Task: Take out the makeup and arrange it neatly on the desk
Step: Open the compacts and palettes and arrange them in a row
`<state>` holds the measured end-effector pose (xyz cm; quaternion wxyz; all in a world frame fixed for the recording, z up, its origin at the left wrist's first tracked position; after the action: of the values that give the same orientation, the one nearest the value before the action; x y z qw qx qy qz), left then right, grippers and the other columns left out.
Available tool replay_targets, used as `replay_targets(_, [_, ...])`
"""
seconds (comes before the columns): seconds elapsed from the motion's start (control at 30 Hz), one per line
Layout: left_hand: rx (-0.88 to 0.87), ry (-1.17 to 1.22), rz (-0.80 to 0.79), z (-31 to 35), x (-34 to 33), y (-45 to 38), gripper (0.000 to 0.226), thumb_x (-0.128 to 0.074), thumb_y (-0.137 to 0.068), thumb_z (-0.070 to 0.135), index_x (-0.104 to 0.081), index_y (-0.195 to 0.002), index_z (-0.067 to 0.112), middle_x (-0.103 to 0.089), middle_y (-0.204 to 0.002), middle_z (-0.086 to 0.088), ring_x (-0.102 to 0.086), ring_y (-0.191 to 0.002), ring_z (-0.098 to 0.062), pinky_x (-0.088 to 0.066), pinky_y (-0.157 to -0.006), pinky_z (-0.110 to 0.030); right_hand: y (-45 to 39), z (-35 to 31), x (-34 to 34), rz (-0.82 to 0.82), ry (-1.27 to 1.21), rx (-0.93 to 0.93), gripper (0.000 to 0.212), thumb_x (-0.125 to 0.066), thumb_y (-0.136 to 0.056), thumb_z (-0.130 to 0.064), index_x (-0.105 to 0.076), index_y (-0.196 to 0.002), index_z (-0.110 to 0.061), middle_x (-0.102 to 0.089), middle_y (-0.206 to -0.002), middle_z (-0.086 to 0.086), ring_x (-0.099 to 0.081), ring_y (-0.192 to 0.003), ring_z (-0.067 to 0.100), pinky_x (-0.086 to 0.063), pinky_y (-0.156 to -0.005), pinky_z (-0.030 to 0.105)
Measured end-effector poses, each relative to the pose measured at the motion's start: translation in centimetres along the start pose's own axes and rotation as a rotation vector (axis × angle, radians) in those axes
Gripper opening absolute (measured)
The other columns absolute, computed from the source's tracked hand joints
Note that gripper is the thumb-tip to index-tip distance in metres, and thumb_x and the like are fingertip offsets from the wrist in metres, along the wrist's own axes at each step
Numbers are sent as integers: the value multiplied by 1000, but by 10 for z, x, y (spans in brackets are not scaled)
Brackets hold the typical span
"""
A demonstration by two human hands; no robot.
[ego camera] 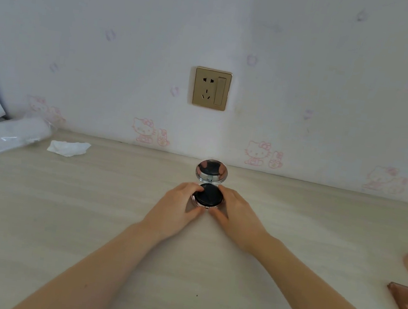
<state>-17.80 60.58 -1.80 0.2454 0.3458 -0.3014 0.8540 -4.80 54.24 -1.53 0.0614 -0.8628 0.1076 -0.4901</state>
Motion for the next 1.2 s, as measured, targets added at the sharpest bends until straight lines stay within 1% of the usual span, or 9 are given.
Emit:
replay_targets(0.1, [-14,-15,12,-3,1,-5,41,-67,-87,30,-56,-125,20,-57,-127,5,-54,-115,-9,-39,-98,-21,-4,2,-2,28,-11,-8,54,-55,-94,-32,-35,-142,-17,-49,-134,2,-43,-126,18,-34,-102,25])
replay_targets(0.27, [-32,-37,27,-4,0,-5,42,-65,-88,27,-54,-128,20,-55,-131,6,-52,-120,-10,-39,-101,-23,-4,1,-5,39,49,-34,54,-50,-96,-37,-33,-142,-14,-51,-123,5,-47,-119,22,-38,-96,30])
replay_targets(0.33, [-44,-47,38,-2,1,-3,43,-64,-88,24,-53,-130,19,-52,-136,6,-49,-124,-11,-37,-104,-22,-2,1,-4,21,47,-53,57,-48,-96,-38,-28,-144,-13,-47,-133,6,-41,-129,23,-36,-102,31])
replay_targets(0.43, [-29,-64,32,0,2,2,48,-63,-89,20,-50,-135,19,-46,-144,5,-44,-131,-12,-32,-108,-22,6,1,-3,-25,70,-105,67,-45,-97,-39,-14,-150,-12,-28,-153,8,-18,-145,22,-21,-114,32])
replay_targets(0.57, [3,-141,10,7,1,19,53,-58,-90,20,-43,-141,21,-35,-152,8,-34,-137,-11,-27,-110,-20,31,2,5,-50,126,-121,65,-41,-100,-37,-10,-152,-12,-19,-158,8,-10,-147,18,-11,-116,27])
replay_targets(0.67, [-29,-184,9,21,1,36,55,-57,-89,16,-42,-142,19,-37,-150,6,-32,-137,-12,-25,-109,-19,55,8,15,-67,149,-129,62,-40,-100,-35,-13,-152,-13,-21,-157,8,-13,-146,18,-12,-116,26])
replay_targets(0.8, [-130,-197,-65,54,-11,55,46,-56,-90,17,-49,-136,18,-48,-138,5,-38,-131,-12,-26,-103,-15,100,22,37,-79,150,-140,61,-43,-98,-33,-16,-151,-17,-34,-151,-1,-28,-140,15,-23,-114,25])
replay_targets(1.0, [-230,-150,-181,113,-58,61,42,-51,-92,16,-52,-134,19,-51,-136,6,-36,-133,-9,-19,-101,-8,169,48,80,-65,166,-199,58,-44,-98,-34,-20,-149,-23,-46,-140,-6,-41,-132,15,-32,-109,26])
replay_targets(1.2, [-269,-100,-273,173,-114,41,41,-53,-90,16,-55,-131,18,-54,-135,4,-43,-129,-14,-27,-107,-18,217,75,146,4,305,-269,50,-44,-97,-37,-32,-144,-25,-45,-140,-7,-42,-130,13,-37,-105,31])
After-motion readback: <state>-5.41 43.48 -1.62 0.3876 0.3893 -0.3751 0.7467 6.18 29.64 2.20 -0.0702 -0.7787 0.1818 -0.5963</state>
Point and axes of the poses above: each hand's wrist, its own y-axis away from the middle knuckle, its own x-axis out of the back of the hand, z = x × y, the point moved 7 cm from there along -y, towards the middle knuckle
